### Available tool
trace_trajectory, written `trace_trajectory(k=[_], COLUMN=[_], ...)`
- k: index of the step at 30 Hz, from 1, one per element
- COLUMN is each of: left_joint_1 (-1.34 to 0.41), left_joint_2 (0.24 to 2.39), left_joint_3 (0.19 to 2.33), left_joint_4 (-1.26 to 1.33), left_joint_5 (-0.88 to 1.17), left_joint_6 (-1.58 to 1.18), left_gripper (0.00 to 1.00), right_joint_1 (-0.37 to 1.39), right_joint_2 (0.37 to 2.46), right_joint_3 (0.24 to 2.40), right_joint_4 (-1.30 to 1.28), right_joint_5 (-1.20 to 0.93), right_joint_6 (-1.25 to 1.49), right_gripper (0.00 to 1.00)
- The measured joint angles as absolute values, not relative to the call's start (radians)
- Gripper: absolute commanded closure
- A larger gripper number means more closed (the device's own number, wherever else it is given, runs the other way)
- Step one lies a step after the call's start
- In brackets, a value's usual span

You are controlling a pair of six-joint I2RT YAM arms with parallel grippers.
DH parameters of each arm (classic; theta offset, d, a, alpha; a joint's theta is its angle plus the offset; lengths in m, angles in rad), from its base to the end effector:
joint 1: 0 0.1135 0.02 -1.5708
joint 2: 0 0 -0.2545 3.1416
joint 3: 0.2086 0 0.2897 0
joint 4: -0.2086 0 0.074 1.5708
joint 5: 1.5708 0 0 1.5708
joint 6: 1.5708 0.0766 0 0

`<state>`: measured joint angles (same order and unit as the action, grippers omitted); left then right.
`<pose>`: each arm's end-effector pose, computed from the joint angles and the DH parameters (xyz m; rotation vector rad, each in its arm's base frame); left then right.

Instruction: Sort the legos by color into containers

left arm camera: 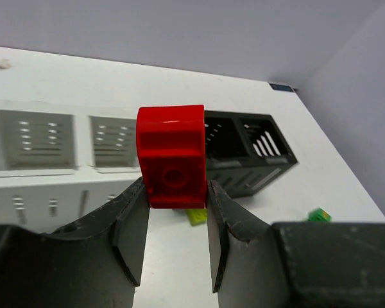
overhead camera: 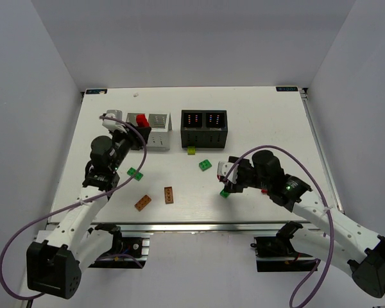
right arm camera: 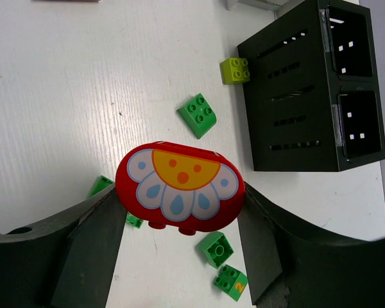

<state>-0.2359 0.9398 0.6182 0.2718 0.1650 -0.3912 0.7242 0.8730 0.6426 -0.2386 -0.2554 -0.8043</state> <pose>0.2956 -0.0840 0.2789 0.0014 1.6553 -0.6140 0.1956 0.1988 0.2353 -1.5154 1.3503 0.2098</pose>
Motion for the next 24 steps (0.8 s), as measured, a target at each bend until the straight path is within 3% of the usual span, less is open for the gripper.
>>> trace_trajectory(k=[12,24], left_joint_1=[-0.026,-0.004], left_joint_2=[1.047,1.199], left_joint_3=[0.569,0.685], left_joint_4=[0.44,0.442], left_joint_5=[0.21,0.192], left_joint_6=[-0.379,-0.331], left_gripper=[1.0,0.95], right_joint_1=[0.787,0.794], right_joint_2=[0.92,0.925], right_joint_3=[0.639,0.639], right_joint_4=[-0.228,-0.219], right_joint_5=[-0.192,-0.179], right_joint_6=[-0.805,-0.805], right_gripper=[1.0,1.0])
